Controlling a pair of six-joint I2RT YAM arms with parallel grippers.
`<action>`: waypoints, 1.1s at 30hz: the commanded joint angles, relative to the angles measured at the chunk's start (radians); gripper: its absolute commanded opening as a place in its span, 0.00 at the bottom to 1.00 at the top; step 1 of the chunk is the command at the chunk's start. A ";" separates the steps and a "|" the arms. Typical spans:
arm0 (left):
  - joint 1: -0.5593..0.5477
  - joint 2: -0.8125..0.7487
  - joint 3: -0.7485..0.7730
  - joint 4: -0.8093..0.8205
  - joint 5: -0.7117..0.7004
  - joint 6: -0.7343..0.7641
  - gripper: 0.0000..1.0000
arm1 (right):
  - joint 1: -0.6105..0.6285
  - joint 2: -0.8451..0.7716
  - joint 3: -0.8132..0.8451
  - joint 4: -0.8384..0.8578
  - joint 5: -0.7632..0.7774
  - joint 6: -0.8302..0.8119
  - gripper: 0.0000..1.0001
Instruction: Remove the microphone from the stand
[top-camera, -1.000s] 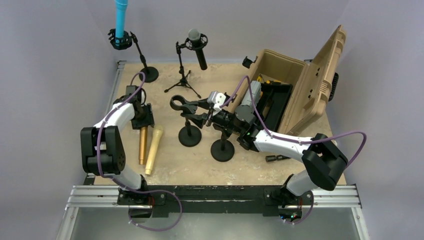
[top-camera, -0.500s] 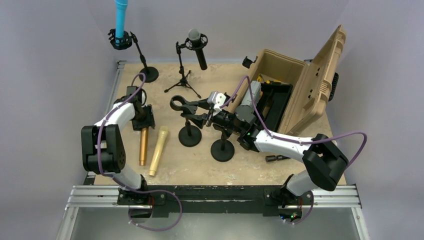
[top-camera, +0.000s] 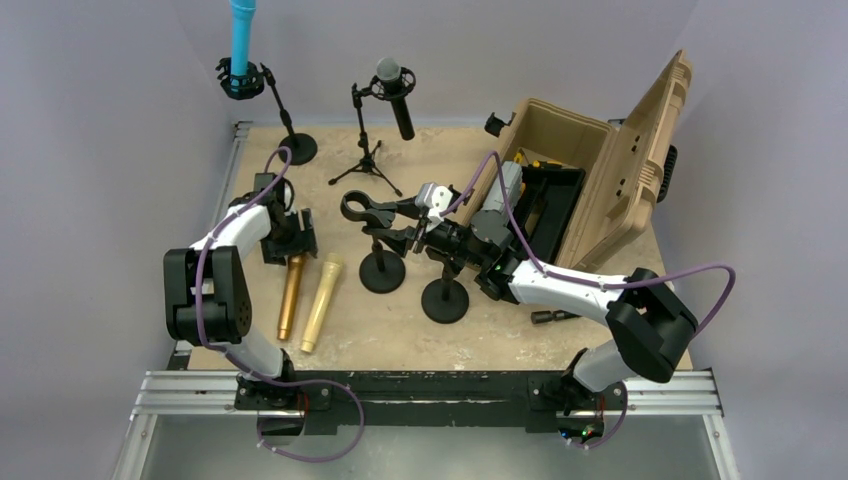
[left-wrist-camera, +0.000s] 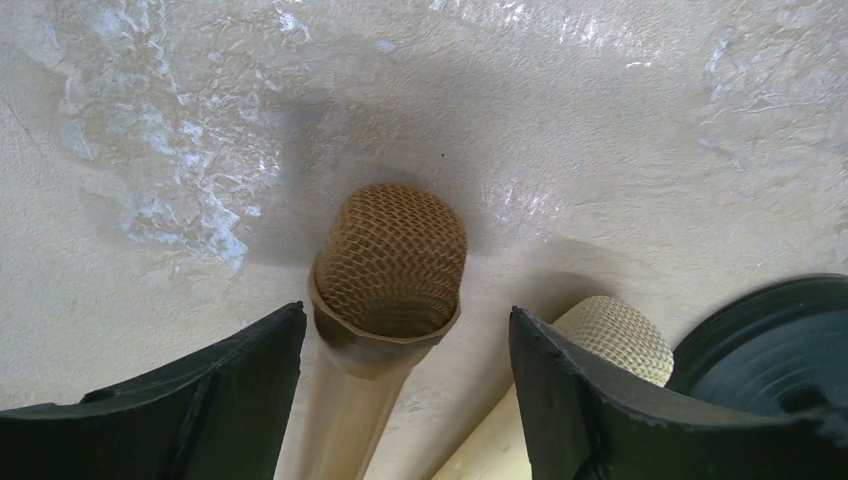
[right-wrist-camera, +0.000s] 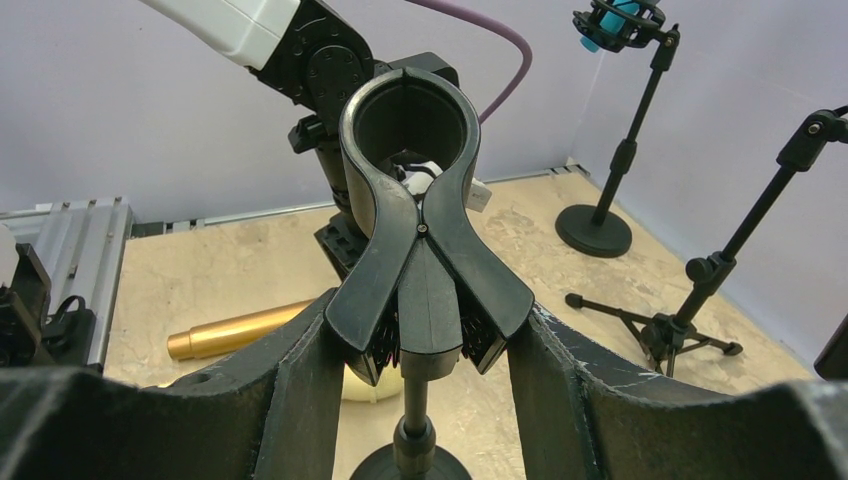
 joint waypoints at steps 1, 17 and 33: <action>0.009 -0.019 0.035 0.007 0.015 -0.025 0.73 | -0.004 -0.058 0.016 0.066 -0.016 -0.020 0.00; -0.027 -0.444 0.066 0.003 0.051 -0.073 0.81 | -0.004 -0.047 0.058 -0.004 -0.004 -0.018 0.00; -0.190 -0.779 0.214 0.106 0.436 -0.317 1.00 | -0.004 -0.008 0.112 -0.113 0.051 -0.023 0.12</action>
